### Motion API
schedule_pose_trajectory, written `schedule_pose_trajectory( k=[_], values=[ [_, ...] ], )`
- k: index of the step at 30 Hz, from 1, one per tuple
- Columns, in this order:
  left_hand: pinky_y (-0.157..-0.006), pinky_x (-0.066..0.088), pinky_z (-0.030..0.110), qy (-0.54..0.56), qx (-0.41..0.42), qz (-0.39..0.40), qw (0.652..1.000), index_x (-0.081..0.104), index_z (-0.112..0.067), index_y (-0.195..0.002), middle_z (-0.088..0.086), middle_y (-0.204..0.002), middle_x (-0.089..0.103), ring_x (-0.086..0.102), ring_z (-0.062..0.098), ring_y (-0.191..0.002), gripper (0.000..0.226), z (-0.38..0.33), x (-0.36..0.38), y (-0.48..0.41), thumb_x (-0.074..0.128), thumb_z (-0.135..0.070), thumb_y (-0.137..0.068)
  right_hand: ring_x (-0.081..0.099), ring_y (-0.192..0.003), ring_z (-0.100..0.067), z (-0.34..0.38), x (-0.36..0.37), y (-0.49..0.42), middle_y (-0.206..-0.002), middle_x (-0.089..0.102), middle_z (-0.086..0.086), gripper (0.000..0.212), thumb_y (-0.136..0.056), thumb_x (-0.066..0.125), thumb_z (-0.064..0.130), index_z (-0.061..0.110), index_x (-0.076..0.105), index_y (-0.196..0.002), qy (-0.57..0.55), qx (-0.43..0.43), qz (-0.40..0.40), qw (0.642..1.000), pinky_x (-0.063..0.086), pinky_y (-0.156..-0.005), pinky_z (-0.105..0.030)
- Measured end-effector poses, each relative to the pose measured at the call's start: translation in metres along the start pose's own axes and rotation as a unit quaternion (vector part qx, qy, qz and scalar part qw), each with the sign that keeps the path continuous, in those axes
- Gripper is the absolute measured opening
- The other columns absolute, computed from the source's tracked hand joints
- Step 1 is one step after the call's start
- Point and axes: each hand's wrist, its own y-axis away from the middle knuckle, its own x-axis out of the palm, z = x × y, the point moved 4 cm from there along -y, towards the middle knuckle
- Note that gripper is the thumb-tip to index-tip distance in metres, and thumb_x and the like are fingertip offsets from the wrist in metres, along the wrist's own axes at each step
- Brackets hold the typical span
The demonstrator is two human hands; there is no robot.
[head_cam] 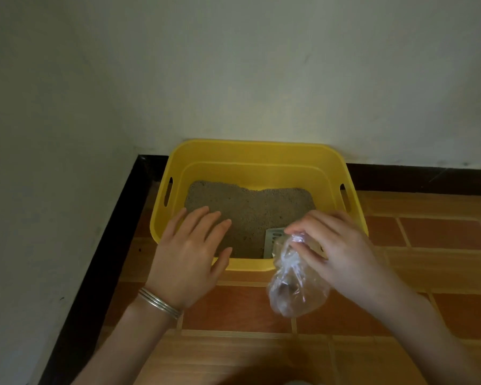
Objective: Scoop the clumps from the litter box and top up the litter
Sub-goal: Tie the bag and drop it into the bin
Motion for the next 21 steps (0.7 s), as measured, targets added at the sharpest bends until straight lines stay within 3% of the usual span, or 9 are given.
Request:
schedule_pose_trajectory(
  k=[7,12,17,21],
  values=[
    [-0.099,0.040,0.048,0.008,-0.020,0.027,0.999,0.061,-0.020,-0.122,0.005,-0.123,0.061,0.054,0.025,-0.117,0.049,0.012,-0.052,-0.040,0.041,-0.047,-0.087,0.055,-0.083,-0.005,-0.005,-0.046,-0.040,-0.085,0.064,0.009,0.015,-0.082,0.052,0.025,0.021,0.062,-0.092,-0.009,0.016,-0.015,1.000,0.037,-0.081,-0.020],
    [-0.092,0.041,0.044,0.026,-0.107,0.014,0.994,0.061,-0.019,-0.119,0.005,-0.116,0.063,0.058,0.028,-0.105,0.052,0.036,-0.132,-0.061,0.038,-0.051,-0.087,0.059,-0.080,-0.006,0.007,-0.101,-0.068,-0.082,0.065,0.010,0.018,-0.072,0.073,0.016,0.020,0.065,-0.087,-0.042,0.058,-0.007,0.997,0.040,-0.076,-0.022],
    [-0.090,0.041,0.045,-0.010,-0.084,-0.019,0.996,0.066,-0.016,-0.112,0.007,-0.109,0.066,0.060,0.030,-0.100,0.049,0.033,-0.231,-0.077,0.044,-0.049,-0.083,0.057,-0.077,-0.004,0.028,-0.182,-0.102,-0.079,0.063,0.011,0.012,-0.081,0.054,0.030,0.023,0.061,-0.087,-0.067,0.080,-0.009,0.994,0.036,-0.077,-0.017],
    [-0.092,0.041,0.048,-0.006,-0.072,-0.023,0.997,0.067,-0.015,-0.111,0.008,-0.108,0.066,0.060,0.031,-0.101,0.049,0.022,-0.310,-0.089,0.044,-0.048,-0.082,0.058,-0.076,-0.004,0.046,-0.262,-0.132,-0.080,0.064,0.010,0.016,-0.082,0.052,0.031,0.022,0.063,-0.088,-0.068,0.105,-0.019,0.992,0.043,-0.073,-0.020]
  ],
)
